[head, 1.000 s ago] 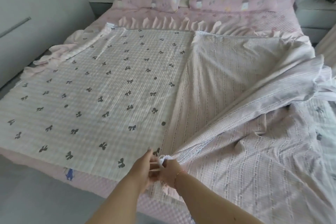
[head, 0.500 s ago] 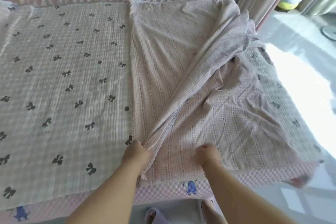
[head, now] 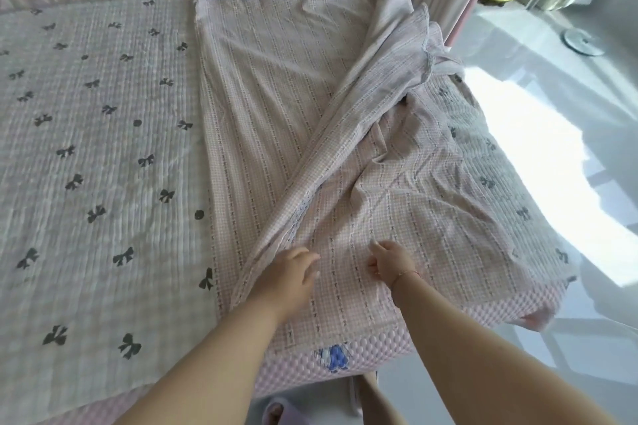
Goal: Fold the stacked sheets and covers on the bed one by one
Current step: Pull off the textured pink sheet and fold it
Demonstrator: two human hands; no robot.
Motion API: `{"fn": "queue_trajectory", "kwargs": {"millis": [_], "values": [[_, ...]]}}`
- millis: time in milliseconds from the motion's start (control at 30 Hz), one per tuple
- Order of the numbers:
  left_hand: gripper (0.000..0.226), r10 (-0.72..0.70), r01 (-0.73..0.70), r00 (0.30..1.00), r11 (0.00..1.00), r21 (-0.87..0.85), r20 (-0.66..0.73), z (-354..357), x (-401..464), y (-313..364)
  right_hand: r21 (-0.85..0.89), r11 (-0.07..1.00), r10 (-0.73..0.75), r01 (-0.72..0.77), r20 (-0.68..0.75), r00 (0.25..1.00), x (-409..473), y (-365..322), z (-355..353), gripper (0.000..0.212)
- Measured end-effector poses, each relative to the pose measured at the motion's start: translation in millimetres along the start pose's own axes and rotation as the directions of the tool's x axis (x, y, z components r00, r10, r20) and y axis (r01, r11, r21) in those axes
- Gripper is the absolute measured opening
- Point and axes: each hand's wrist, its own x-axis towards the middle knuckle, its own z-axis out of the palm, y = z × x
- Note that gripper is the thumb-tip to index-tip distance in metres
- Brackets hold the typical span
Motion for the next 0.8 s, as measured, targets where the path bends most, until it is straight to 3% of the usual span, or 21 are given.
{"fn": "queue_trajectory", "kwargs": {"millis": [133, 333, 433, 633, 733, 800], "values": [[0.051, -0.062, 0.062, 0.995, 0.998, 0.001, 0.083, 9.6, 18.0, 4.2, 0.165, 0.986, -0.031, 0.017, 0.084, 0.996, 13.4, -24.7, 5.4, 0.024], [0.049, -0.154, 0.141, 0.983, 0.982, -0.123, -0.101, 0.0, 49.7, 8.2, 0.370, 0.926, -0.122, 0.071, 0.115, 0.986, 65.8, -107.9, 9.7, 0.027], [0.045, -0.199, 0.180, 0.954, 0.978, -0.105, -0.223, -11.0, 71.4, 6.9, 0.334, 0.943, -0.030, -0.018, 0.139, 0.990, 107.6, -152.5, 13.6, 0.030], [0.051, -0.196, 0.198, 0.954, 0.980, -0.014, -0.227, -18.0, 94.8, -6.4, 0.389, 0.896, 0.138, -0.213, 0.213, 0.967, 154.6, -195.1, 21.9, 0.046], [0.043, -0.142, 0.141, 0.949, 0.990, -0.022, -0.282, -25.9, 102.3, -12.8, 0.395, 0.904, 0.111, -0.162, 0.150, 0.983, 170.1, -221.9, 34.0, 0.044], [0.047, -0.125, 0.136, 0.939, 0.991, 0.011, -0.320, -32.2, 106.9, -19.8, 0.290, 0.954, 0.048, -0.078, 0.110, 0.993, 171.9, -245.5, 48.5, 0.042]]}}
